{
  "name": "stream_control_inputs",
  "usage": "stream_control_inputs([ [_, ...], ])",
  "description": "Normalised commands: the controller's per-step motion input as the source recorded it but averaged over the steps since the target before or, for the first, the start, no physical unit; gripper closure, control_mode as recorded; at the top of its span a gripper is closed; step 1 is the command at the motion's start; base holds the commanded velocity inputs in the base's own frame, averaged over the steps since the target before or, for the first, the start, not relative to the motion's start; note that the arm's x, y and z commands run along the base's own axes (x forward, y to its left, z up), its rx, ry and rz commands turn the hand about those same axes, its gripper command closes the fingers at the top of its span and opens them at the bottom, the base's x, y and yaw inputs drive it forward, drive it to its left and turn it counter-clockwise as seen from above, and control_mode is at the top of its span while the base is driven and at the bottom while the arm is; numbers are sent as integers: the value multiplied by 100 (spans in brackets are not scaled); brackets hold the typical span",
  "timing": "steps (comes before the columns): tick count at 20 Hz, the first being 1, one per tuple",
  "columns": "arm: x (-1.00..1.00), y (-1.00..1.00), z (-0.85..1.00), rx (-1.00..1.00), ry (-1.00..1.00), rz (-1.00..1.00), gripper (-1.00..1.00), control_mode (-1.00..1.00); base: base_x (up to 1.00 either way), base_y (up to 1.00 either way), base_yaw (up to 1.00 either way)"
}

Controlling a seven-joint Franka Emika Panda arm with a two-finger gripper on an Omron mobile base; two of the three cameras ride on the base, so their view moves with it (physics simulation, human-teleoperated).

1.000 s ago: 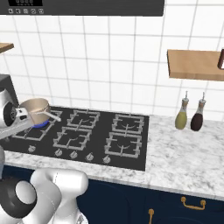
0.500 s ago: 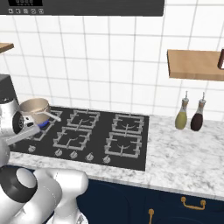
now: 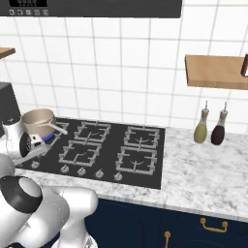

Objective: Turn off the left burner of the stove.

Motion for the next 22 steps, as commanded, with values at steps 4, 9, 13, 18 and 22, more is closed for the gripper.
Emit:
stream_control_inputs([
  [4, 35, 19, -23, 0, 0, 0, -100, -100, 0, 0, 0],
  [9, 26, 14, -22, 0, 0, 0, -100, -100, 0, 0, 0],
  [13, 26, 5, -20, 0, 0, 0, -100, -100, 0, 0, 0],
  [18, 21, 7, -12, 0, 0, 0, -100, -100, 0, 0, 0],
  [22, 8, 11, -11, 0, 0, 0, -100, -100, 0, 0, 0],
])
